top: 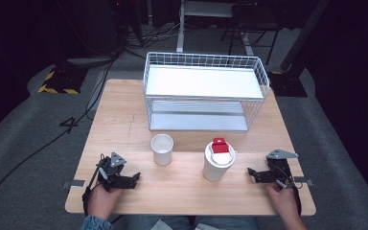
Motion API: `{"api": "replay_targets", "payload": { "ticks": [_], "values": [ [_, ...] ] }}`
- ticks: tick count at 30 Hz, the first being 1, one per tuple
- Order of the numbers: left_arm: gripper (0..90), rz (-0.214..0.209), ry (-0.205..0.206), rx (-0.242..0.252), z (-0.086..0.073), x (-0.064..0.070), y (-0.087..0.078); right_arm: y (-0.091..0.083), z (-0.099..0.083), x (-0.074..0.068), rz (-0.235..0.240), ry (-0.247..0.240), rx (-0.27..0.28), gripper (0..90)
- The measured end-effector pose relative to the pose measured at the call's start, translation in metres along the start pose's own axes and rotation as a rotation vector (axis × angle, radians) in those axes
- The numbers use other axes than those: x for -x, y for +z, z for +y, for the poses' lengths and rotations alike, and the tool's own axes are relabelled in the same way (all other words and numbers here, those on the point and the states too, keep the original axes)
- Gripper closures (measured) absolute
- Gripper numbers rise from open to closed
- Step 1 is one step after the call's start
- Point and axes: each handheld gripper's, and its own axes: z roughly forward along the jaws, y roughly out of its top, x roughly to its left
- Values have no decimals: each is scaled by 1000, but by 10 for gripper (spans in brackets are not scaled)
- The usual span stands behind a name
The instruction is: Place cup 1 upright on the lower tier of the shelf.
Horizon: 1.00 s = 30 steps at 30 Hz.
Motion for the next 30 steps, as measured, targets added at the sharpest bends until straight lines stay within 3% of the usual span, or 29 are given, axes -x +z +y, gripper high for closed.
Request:
{"api": "replay_targets", "payload": {
  "ticks": [16,30],
  "values": [
    [0,-14,-6,-37,1,1,-4,0,0,0,-1,-2,0,6],
    [0,-49,-5,97,11,6,-23,0,0,0,-1,-1,1,5]
  ]
}}
